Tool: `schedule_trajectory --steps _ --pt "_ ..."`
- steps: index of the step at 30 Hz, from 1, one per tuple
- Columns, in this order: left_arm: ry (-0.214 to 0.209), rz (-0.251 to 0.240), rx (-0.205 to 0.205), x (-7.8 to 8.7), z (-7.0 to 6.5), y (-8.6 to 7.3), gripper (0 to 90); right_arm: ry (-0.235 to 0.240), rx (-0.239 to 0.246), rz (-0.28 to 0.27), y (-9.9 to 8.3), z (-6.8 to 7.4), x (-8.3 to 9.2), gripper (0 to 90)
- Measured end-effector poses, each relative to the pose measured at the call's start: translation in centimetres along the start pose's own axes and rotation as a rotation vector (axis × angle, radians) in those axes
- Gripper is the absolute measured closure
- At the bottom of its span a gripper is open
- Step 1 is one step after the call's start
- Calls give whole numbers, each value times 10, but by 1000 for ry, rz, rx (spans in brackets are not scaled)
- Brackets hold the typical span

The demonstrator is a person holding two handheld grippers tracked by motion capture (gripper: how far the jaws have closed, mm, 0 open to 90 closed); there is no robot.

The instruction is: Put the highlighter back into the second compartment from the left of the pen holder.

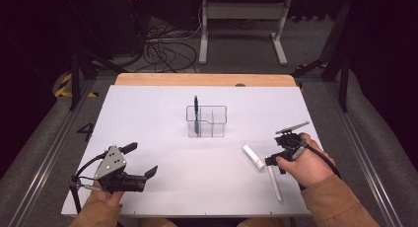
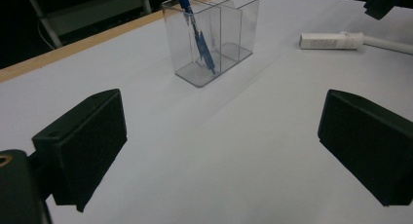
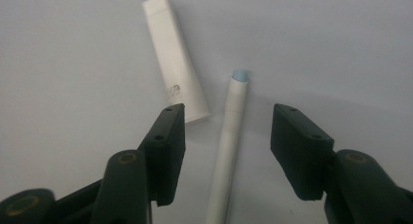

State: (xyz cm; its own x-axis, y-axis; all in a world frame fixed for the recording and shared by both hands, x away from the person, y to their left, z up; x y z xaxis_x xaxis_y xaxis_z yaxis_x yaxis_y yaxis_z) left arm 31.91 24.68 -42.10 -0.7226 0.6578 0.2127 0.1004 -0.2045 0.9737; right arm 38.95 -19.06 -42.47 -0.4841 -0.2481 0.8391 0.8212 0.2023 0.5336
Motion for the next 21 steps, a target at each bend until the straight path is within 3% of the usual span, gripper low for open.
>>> schedule_trajectory --steps 13,21 --pt "-2 1 0 0 -1 0 46 -53 -67 50 -5 -1 -12 662" --pt "0 2 -2 0 0 0 46 -75 -51 83 -10 0 -18 740"
Point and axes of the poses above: each handheld gripper's, and its own axes: x roughly backward along the jaws, y roughly out of its top, z roughly to its left, the point moved 4 cm from there along -x, roughly forward along the jaws, and after that the axes turned 11 degrees about -z, right-handed, at the moved point
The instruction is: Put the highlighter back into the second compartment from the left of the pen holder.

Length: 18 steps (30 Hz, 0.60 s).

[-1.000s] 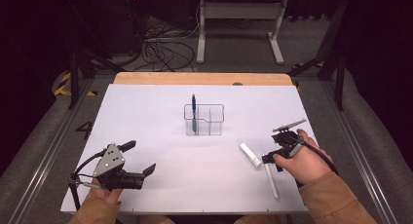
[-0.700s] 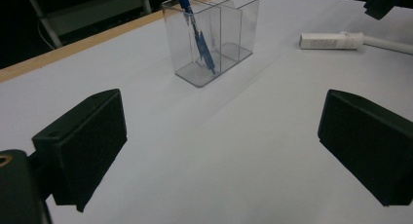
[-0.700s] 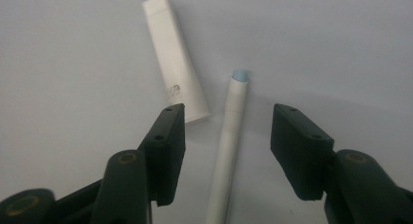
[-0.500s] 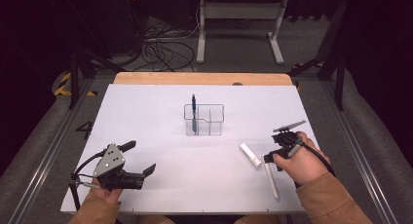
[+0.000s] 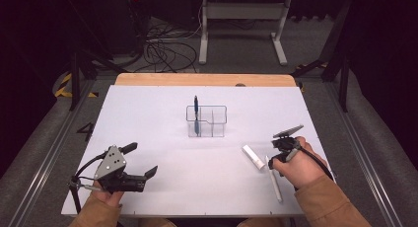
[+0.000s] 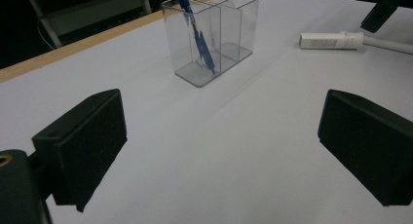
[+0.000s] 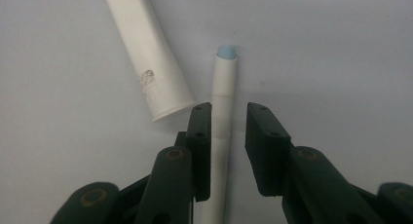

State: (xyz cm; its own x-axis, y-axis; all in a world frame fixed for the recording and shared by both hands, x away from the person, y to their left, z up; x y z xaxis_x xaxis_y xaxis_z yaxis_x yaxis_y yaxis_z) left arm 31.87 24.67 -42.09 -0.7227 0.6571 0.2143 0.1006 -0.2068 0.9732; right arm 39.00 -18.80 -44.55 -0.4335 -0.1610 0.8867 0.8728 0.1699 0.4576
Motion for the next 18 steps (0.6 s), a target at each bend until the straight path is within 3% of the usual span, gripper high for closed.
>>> schedule_trajectory --steps 18 --pt "-1 -1 2 0 0 0 46 -35 2 40 -4 5 -10 772"
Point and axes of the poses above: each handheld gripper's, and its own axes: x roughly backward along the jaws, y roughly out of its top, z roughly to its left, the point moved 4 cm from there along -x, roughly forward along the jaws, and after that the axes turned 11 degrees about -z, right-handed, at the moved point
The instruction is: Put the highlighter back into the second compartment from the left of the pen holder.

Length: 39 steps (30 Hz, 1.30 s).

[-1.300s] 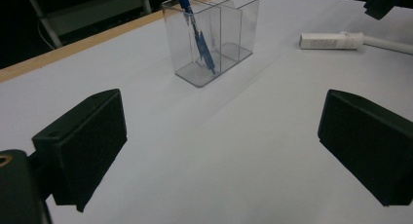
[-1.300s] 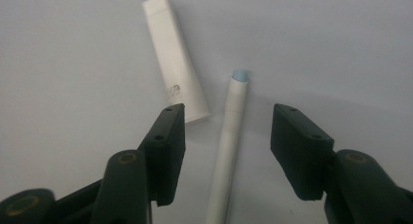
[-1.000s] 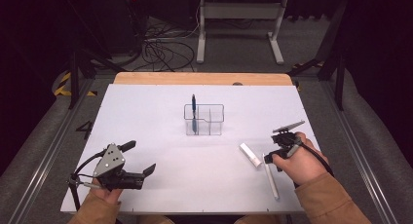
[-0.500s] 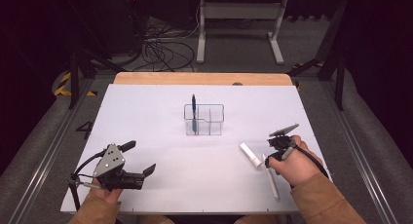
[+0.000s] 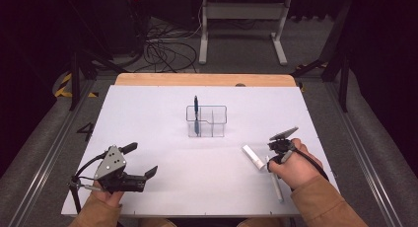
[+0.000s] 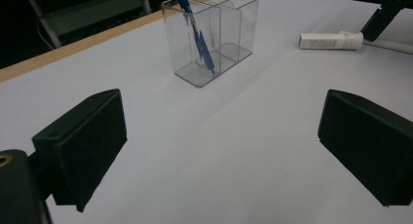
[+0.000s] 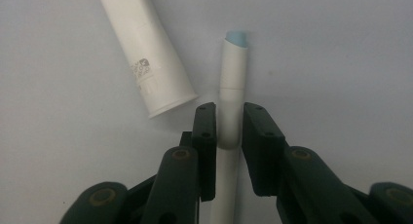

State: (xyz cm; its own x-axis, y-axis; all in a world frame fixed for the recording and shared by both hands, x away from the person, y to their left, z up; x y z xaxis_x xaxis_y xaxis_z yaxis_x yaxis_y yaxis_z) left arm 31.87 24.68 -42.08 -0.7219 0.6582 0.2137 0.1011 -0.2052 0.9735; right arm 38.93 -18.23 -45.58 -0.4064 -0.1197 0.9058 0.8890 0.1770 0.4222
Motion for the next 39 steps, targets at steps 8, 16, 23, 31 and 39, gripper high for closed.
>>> schedule_trajectory --steps 8,16,23,31,39 --pt "1 0 0 0 0 0 46 -8 1 11 -2 2 -4 788" --pt "0 0 0 0 0 0 46 -23 12 13 -3 5 -7 792" --pt "1 -1 -2 0 0 0 46 -24 11 9 -3 5 -7 794" --pt "0 0 0 0 0 0 46 -21 18 11 -3 4 -7 796" --pt "1 1 0 0 0 0 46 -19 19 10 -3 4 -7 796"
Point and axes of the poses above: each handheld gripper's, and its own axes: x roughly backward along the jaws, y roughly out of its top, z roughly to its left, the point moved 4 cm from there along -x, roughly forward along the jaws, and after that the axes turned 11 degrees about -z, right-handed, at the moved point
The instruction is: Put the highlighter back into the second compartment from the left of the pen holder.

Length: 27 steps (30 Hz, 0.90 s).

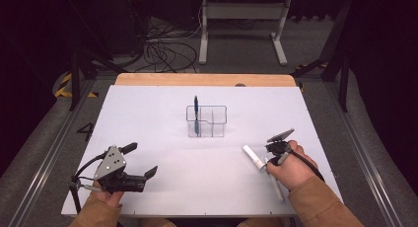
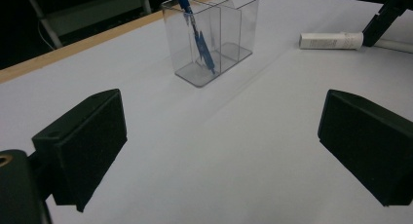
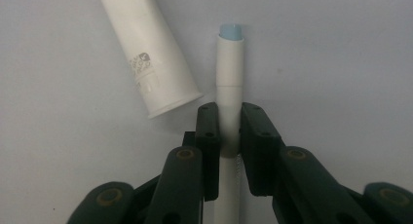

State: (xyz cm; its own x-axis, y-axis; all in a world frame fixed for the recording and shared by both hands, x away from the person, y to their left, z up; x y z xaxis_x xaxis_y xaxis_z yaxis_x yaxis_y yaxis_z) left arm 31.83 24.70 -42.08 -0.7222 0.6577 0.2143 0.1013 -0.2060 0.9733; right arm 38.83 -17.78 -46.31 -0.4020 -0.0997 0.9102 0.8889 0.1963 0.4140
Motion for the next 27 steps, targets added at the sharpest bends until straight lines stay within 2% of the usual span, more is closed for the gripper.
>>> schedule_trajectory --steps 7,15,27 --pt "2 0 -1 0 0 0 46 13 -2 -2 1 -1 2 797" --pt "1 -1 -1 0 0 0 46 28 -4 -60 8 -3 18 797" --pt "0 -1 3 0 0 0 46 33 17 -106 14 -2 29 797"
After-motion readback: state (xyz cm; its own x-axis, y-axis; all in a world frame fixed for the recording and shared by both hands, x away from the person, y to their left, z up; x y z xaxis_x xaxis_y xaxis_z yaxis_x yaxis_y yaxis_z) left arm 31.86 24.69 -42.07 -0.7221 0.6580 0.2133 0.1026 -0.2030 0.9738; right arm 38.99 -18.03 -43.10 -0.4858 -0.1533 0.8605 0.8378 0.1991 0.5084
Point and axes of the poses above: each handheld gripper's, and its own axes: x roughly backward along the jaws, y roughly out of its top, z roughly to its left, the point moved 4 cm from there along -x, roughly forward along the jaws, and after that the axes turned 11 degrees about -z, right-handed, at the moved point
